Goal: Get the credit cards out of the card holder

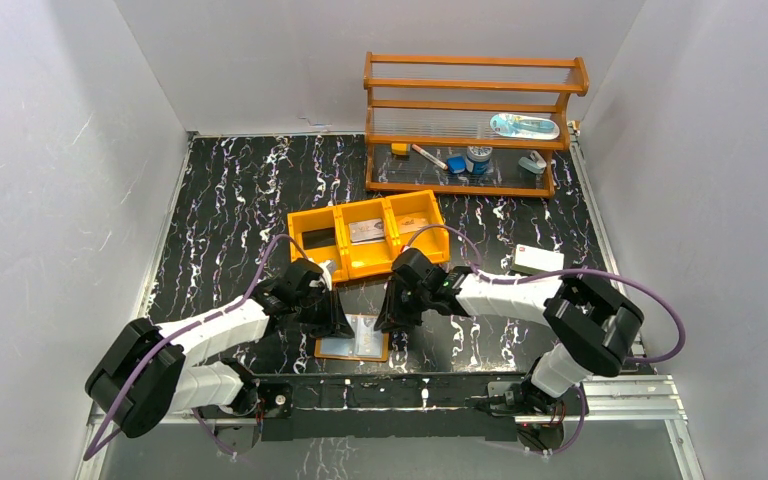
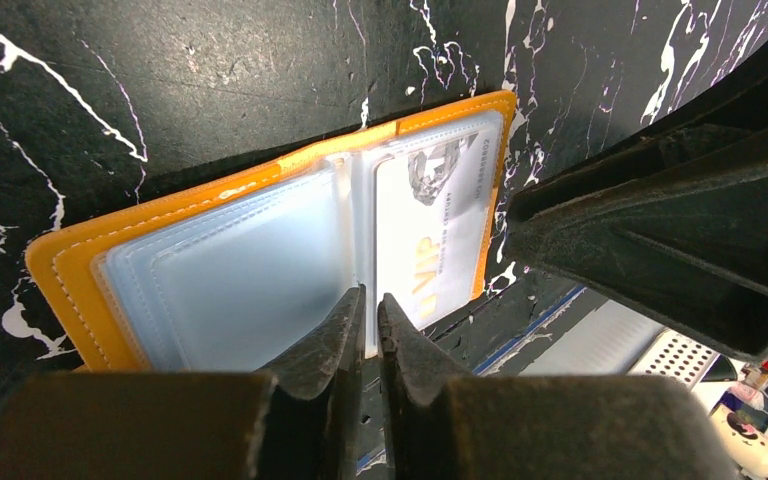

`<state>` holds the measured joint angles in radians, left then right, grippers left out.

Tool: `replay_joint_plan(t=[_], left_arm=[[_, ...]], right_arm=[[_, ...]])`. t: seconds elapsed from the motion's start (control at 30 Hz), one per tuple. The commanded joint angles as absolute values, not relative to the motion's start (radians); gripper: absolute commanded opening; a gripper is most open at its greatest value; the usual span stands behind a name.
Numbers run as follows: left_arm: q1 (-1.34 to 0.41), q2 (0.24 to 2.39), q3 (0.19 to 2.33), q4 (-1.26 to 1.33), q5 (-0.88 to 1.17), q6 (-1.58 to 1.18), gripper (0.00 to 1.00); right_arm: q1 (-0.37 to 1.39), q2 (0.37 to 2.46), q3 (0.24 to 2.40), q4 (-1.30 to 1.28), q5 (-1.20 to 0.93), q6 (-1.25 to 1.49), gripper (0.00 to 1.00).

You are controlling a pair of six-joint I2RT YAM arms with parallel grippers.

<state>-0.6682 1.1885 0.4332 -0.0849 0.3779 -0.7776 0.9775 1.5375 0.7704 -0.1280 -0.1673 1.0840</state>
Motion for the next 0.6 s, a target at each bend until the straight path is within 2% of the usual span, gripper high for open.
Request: replay_joint_plan(t=[0.0,0.27,0.57], left_arm=[[-0.672,1.188,0.463,-0.100,0.383,-0.769,0.11],[-0.672,1.198,0.452,-0.087,0.387,-0.777,0.24],[-0.672,1.207,0.403,-0.069,0.364,-0.797,0.37]], right_arm=[[0.982,1.541,0.784,-0.076,-0.204,1.102,0.32],[0.981,1.621,0.698,0.042,-0.257,1.140,0.31],[0.982,1.594,0.663,-0.013,-0.193,1.169,0.30]])
